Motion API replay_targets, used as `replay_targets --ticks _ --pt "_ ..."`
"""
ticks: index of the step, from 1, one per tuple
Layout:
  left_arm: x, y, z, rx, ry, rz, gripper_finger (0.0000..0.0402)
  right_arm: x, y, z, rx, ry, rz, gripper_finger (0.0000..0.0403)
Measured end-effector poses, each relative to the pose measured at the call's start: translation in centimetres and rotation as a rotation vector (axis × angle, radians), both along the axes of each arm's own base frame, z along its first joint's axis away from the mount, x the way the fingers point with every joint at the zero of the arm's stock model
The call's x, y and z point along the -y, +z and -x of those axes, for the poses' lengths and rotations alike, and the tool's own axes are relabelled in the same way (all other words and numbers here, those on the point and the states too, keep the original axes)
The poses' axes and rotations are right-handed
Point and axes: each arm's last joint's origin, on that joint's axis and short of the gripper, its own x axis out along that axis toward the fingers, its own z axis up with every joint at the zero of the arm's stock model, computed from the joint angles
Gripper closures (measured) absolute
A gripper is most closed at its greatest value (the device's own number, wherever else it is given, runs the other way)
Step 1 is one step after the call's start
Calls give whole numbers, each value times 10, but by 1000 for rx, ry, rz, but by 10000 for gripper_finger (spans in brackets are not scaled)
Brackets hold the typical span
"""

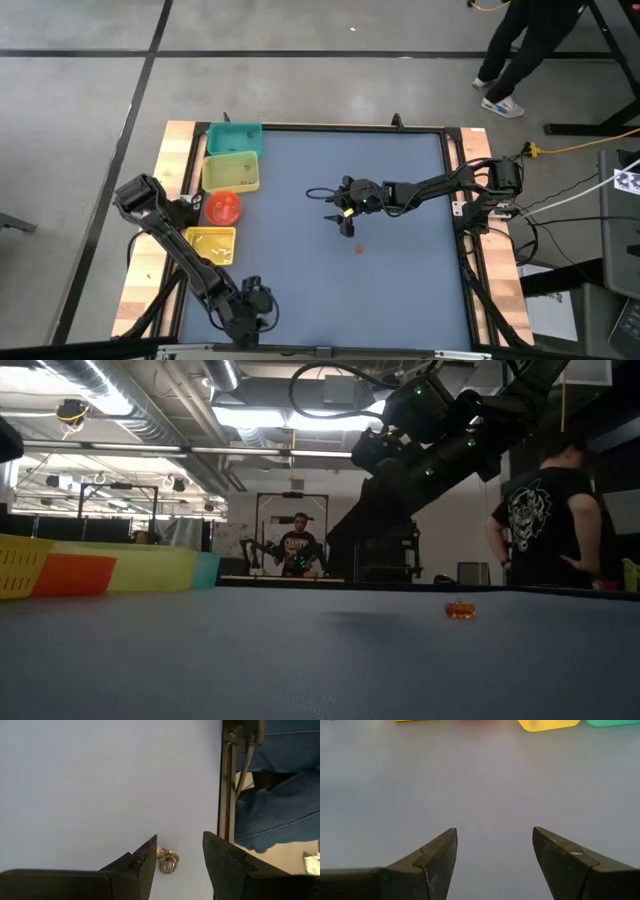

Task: Sort Halloween decoration
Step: Put the black skull toy into the green bin

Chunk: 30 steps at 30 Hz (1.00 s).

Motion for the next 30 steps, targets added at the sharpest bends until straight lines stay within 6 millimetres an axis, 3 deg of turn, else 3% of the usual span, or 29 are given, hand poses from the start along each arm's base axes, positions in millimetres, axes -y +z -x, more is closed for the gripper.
replay_targets --ticks 14,30 --pt "14 -22 12 -41 -46 -69 259 0 -2 1 -23 -1 -1 144" --pt "14 -23 15 -25 -32 -112 259 0 -2 1 -22 -1 -1 144"
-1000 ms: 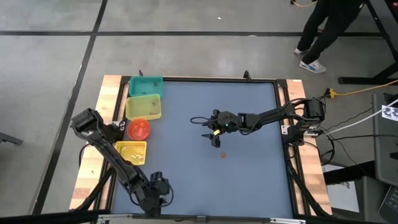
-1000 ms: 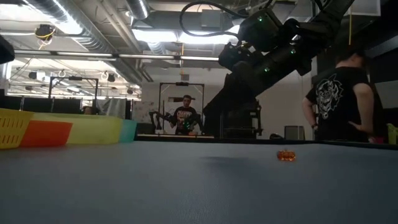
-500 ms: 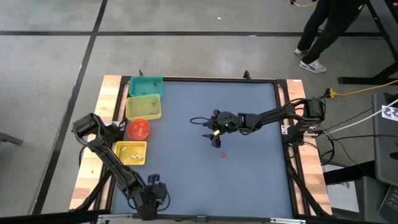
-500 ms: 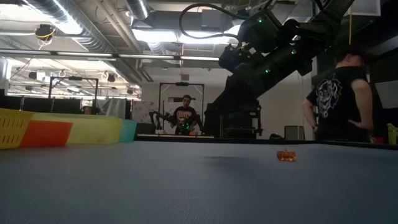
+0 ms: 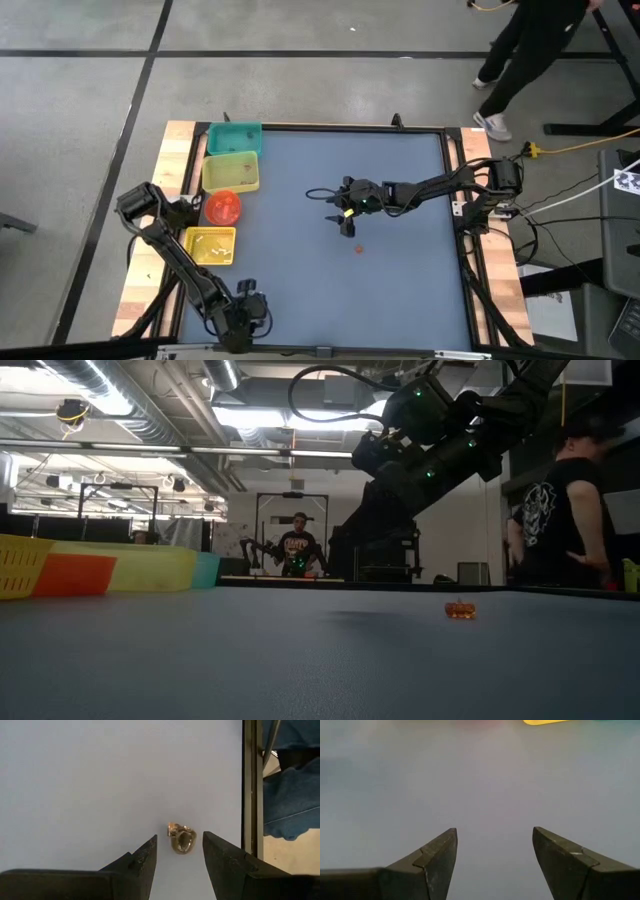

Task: Sort Halloween decoration
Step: Put the black skull toy into the green bin

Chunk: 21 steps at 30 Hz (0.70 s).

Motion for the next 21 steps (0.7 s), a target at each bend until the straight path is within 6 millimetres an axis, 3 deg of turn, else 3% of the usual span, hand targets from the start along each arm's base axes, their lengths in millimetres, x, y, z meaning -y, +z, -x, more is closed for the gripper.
replay_targets --ticks 14,21 --pt "0 0 0 10 4 -2 259 0 0 0 0 0 0 144" --pt "6 -18 -6 25 15 -10 259 0 0 0 1 1 0 144"
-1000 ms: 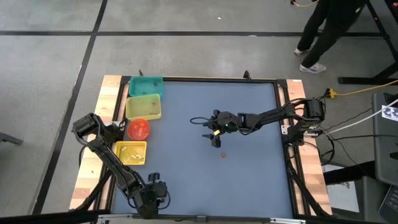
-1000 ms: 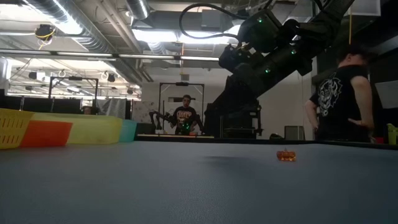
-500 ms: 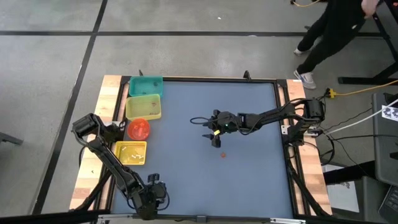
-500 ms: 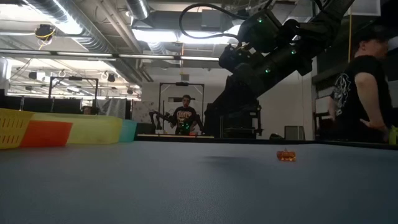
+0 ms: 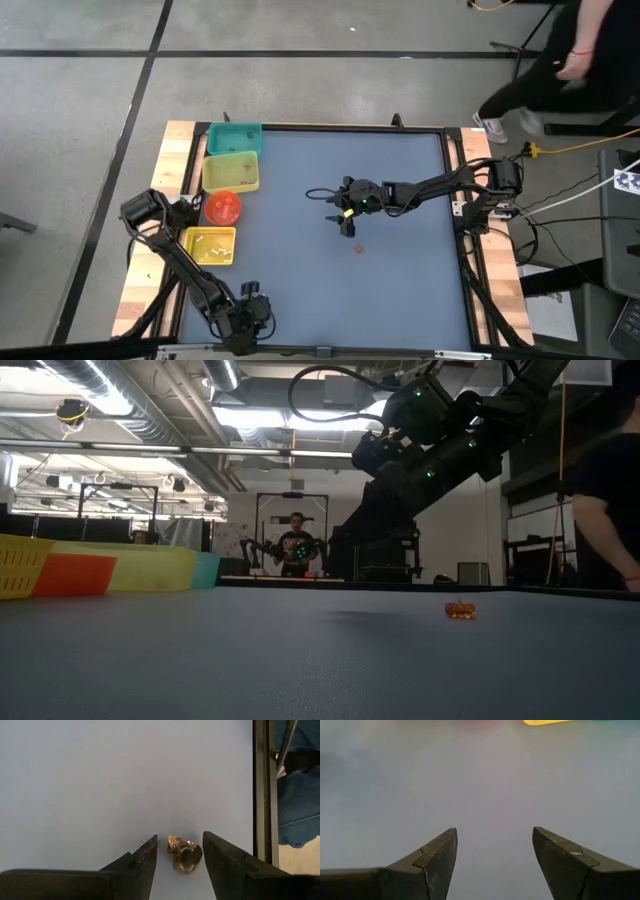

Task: Sort Halloween decoration
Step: Put the black skull toy into the green bin

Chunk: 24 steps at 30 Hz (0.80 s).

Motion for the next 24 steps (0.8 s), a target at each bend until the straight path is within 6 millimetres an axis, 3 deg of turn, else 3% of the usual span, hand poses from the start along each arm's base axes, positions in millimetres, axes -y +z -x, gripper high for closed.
replay_targets --ticks 15,24 --pt "4 -5 7 -16 -23 -29 260 0 0 0 0 -1 0 144" --pt "3 -6 7 -27 -24 -37 293 0 0 0 0 -1 0 144"
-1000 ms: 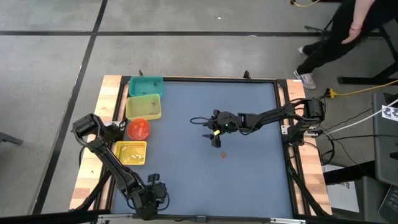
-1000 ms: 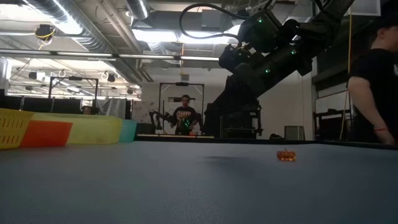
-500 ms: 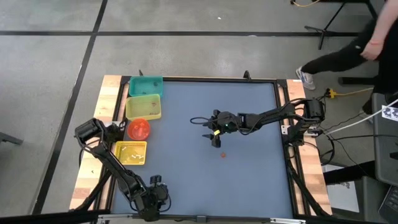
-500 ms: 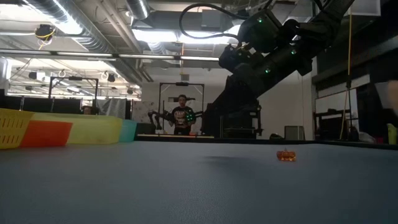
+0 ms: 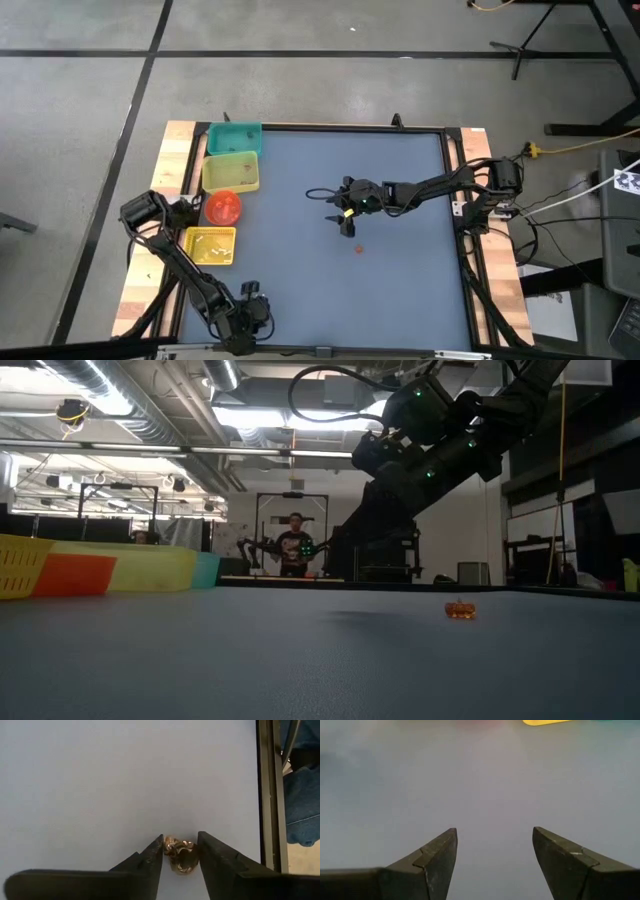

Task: Sort Halloween decoration
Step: Put the black skull toy into the green bin

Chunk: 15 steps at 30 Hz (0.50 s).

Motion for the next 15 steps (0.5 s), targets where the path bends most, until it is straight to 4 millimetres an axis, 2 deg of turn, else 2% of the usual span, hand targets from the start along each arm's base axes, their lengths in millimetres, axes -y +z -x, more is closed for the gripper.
replay_targets --ticks 7,15 --pt "0 0 0 -5 1 0 326 0 0 0 0 0 0 144" --pt "0 0 0 4 14 -3 330 0 0 0 0 0 0 144"
